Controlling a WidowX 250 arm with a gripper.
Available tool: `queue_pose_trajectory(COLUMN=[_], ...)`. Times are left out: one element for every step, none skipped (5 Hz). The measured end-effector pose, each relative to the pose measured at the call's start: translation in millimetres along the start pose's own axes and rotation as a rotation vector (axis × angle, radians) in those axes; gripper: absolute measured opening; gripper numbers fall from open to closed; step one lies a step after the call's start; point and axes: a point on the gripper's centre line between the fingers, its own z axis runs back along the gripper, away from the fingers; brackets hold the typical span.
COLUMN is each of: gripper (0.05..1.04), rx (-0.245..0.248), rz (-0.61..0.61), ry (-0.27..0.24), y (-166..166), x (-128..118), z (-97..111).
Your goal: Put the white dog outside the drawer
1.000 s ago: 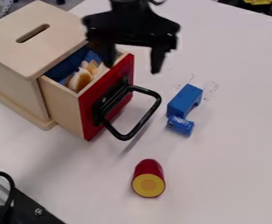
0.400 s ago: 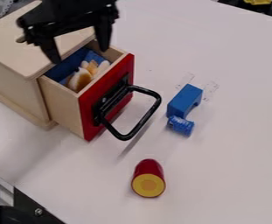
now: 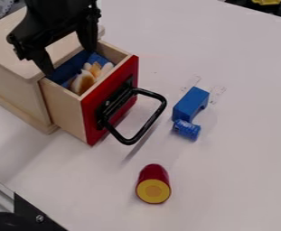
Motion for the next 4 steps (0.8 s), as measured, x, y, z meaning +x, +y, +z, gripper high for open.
queue_pose_trajectory(gripper=[0.998, 0.998, 0.998, 0.996], rx=[0.021, 0.023, 0.033, 0.021], rz=[0.074, 0.107, 0.107, 0.098], ry=[0.042, 0.04, 0.035, 0.027], y=[-3, -8, -11, -15], x=[-5, -5, -4, -2], z=[-14, -24, -34, -44])
